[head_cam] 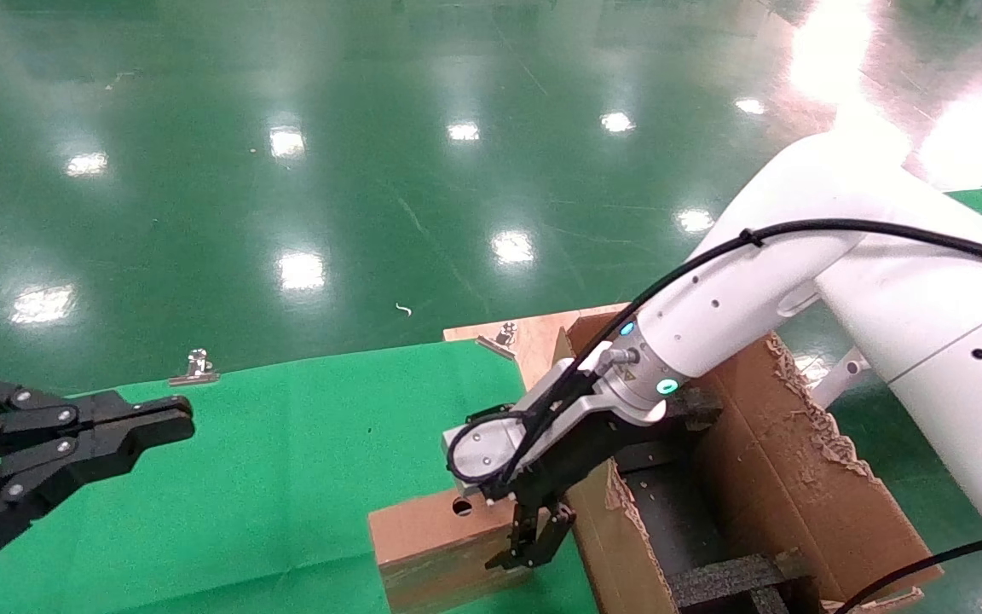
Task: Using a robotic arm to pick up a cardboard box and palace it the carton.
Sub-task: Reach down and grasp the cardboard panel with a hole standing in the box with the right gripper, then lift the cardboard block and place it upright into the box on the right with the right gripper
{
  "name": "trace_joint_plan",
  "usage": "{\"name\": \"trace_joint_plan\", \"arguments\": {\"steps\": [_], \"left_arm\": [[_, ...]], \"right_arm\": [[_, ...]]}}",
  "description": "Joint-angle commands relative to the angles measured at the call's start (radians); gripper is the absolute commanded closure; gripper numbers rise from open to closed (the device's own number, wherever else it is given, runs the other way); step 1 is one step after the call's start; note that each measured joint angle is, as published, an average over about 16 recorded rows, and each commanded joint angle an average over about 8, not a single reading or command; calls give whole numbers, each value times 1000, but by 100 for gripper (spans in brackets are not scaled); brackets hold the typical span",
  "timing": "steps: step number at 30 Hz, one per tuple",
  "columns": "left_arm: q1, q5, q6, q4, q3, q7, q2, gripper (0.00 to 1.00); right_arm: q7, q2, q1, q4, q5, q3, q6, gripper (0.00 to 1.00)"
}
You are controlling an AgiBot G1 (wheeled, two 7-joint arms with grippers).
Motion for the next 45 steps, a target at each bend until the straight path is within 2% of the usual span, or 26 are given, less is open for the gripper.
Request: {"name": "trace_joint_plan", "arguments": {"steps": [1, 5, 7, 38, 45], "left_arm": [[0, 0, 0, 0, 0, 0, 0, 0], [0, 0, 0, 0, 0, 0, 0, 0], [0, 0, 0, 0, 0, 0, 0, 0], [0, 0, 0, 0, 0, 0, 0, 0], [0, 0, 0, 0, 0, 0, 0, 0]], "right_arm": [[-5, -6, 9, -1, -9, -14, 1, 44], [-5, -6, 10, 0, -8, -14, 1, 93], [-5, -4, 8, 0, -6, -11, 1, 100], [0, 3, -4, 1, 4, 3, 3, 100], [-6, 30, 8, -32, 40, 20, 15, 100]]}}
